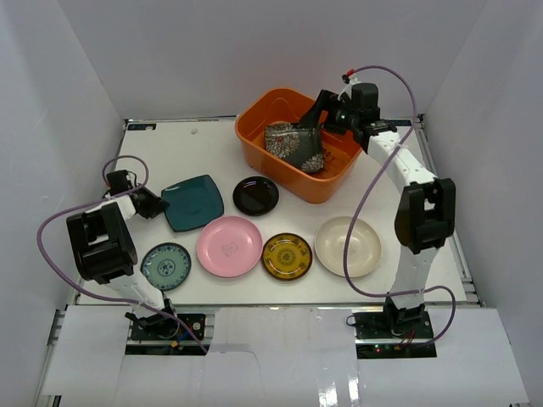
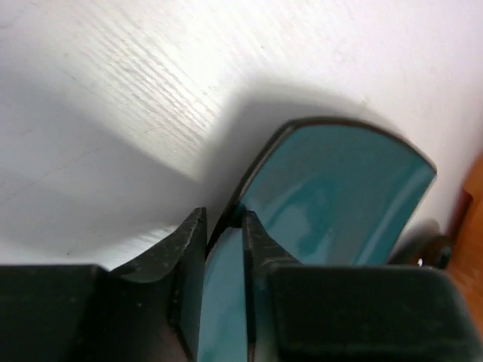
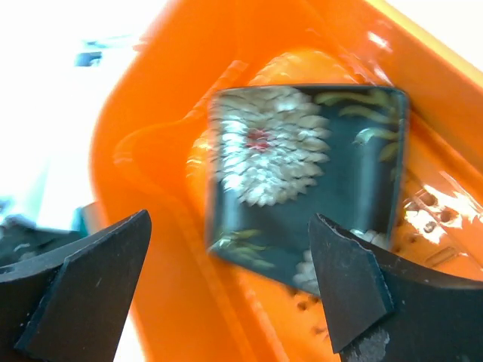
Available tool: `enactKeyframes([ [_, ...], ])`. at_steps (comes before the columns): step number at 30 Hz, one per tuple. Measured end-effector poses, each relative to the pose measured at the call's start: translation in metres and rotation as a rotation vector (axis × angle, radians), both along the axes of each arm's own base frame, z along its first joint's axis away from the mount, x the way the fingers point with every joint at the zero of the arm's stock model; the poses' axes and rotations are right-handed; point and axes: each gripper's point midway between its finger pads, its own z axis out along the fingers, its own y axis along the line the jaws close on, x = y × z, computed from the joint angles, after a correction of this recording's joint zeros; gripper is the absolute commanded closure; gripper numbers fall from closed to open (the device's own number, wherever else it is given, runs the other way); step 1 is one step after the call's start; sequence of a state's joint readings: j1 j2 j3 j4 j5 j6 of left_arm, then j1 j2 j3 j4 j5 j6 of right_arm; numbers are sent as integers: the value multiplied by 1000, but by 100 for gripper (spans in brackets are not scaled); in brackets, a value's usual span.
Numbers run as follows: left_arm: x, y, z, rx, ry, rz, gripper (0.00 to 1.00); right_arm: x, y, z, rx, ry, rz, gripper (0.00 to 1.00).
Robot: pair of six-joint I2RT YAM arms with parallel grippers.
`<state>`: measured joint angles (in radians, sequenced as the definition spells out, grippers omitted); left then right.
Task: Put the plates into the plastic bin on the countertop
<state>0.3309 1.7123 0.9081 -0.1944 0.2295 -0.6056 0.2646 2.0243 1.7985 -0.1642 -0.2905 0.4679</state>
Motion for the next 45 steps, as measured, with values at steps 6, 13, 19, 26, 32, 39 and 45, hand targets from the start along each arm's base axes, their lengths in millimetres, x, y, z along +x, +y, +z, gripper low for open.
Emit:
enactKeyframes([
  [6, 5, -15, 5, -143, -107, -45, 100, -124, -17, 42, 138, -74, 87, 10],
  [13, 5, -15, 3, -205, -171, -47, 100, -269, -45, -72, 199, 67, 90, 8],
  [19, -2, -20, 5, -250, -230, -26, 100, -317, -87, -130, 200, 125, -115, 3],
  [26, -14, -28, 31, -272, -341, 28, 100, -307, -146, -116, 158, -13, -453, 12],
  [32, -25, -30, 52, -278, -406, 93, 100, -314, -190, -151, -3, 72, -672, 6],
  [39, -31, -33, 91, -293, -519, 126, 100, -325, -196, -180, -107, 196, -673, 4],
  [45, -31, -38, 124, -311, -617, 102, 100, -316, -168, -154, -29, 125, -517, 2],
])
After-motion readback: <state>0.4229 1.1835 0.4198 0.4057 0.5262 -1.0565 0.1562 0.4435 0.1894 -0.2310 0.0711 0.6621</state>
